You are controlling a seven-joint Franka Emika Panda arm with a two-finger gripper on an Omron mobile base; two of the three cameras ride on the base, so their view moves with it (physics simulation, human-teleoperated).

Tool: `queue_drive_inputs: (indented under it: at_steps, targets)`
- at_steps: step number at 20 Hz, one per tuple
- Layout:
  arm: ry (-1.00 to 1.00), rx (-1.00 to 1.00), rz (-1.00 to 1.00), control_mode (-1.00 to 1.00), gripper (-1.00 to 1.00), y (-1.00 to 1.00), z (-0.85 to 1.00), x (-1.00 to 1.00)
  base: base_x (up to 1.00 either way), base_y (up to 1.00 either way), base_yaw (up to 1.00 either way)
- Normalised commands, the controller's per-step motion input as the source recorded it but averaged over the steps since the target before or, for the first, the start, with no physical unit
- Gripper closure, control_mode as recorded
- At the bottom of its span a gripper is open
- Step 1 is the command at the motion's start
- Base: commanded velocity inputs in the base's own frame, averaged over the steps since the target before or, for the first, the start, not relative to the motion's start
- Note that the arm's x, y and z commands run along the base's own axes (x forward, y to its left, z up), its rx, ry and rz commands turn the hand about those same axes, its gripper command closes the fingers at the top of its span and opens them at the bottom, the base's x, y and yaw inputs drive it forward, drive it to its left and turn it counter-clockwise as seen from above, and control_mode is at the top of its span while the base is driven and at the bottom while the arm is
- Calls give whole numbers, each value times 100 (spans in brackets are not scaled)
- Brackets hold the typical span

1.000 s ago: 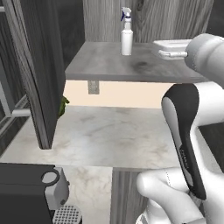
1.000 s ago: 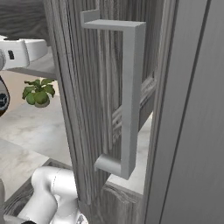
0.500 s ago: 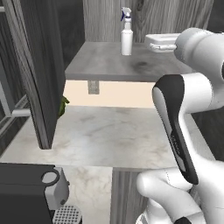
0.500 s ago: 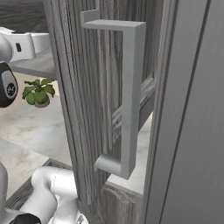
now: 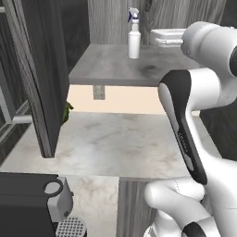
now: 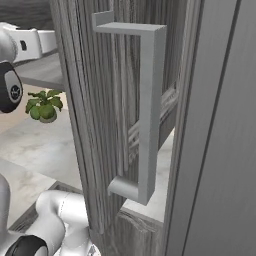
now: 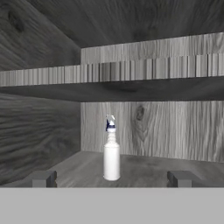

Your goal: Move the cutting board and knife to the sink. Then move spray from the cabinet to the counter.

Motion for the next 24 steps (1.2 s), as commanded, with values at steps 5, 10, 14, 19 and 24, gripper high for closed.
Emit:
queue_drive_inputs:
  at_steps: [5, 10, 14, 19, 24]
  targets:
    - [0, 0, 0, -100, -100, 0, 0, 43, 0, 0, 0]
    - [2, 0, 0, -100, -100, 0, 0, 44, 0, 0, 0]
    - [0, 0, 0, -100, -100, 0, -4, 35, 0, 0, 0]
    - [0, 0, 0, -100, -100, 0, -1, 25, 0, 0, 0]
    - [0, 0, 0, -100, -100, 0, 0, 25, 0, 0, 0]
